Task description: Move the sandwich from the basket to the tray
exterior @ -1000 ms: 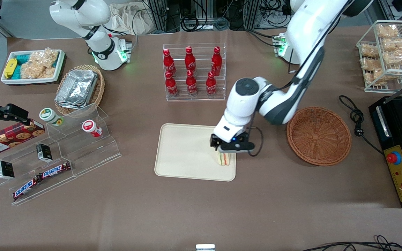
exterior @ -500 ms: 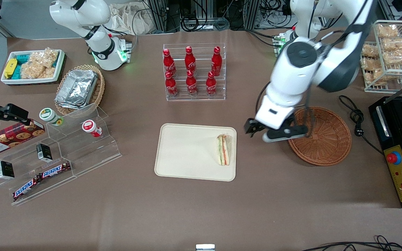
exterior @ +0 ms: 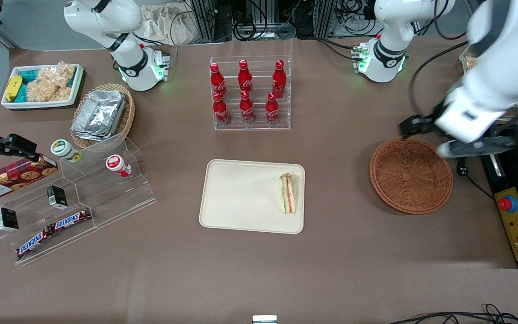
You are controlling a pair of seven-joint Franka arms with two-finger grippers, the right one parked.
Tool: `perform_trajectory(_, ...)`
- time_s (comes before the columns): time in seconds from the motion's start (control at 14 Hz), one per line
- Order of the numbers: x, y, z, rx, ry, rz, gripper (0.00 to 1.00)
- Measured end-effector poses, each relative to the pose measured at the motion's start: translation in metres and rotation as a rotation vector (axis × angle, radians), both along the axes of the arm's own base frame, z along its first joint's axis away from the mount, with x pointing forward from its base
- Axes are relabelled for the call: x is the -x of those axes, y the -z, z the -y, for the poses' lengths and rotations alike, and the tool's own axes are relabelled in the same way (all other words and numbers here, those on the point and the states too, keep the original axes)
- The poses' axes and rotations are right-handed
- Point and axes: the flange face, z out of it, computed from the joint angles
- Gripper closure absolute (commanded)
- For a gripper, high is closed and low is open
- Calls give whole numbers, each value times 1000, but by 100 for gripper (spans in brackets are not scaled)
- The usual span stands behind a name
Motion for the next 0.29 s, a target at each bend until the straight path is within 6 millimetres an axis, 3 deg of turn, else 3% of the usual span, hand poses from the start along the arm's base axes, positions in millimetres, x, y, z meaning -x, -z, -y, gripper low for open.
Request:
perform_trajectory(0.14,15,-24,-55,16,-12,0,0)
perform_trajectory(0.29,22,-37,-74,21,-22,22,0)
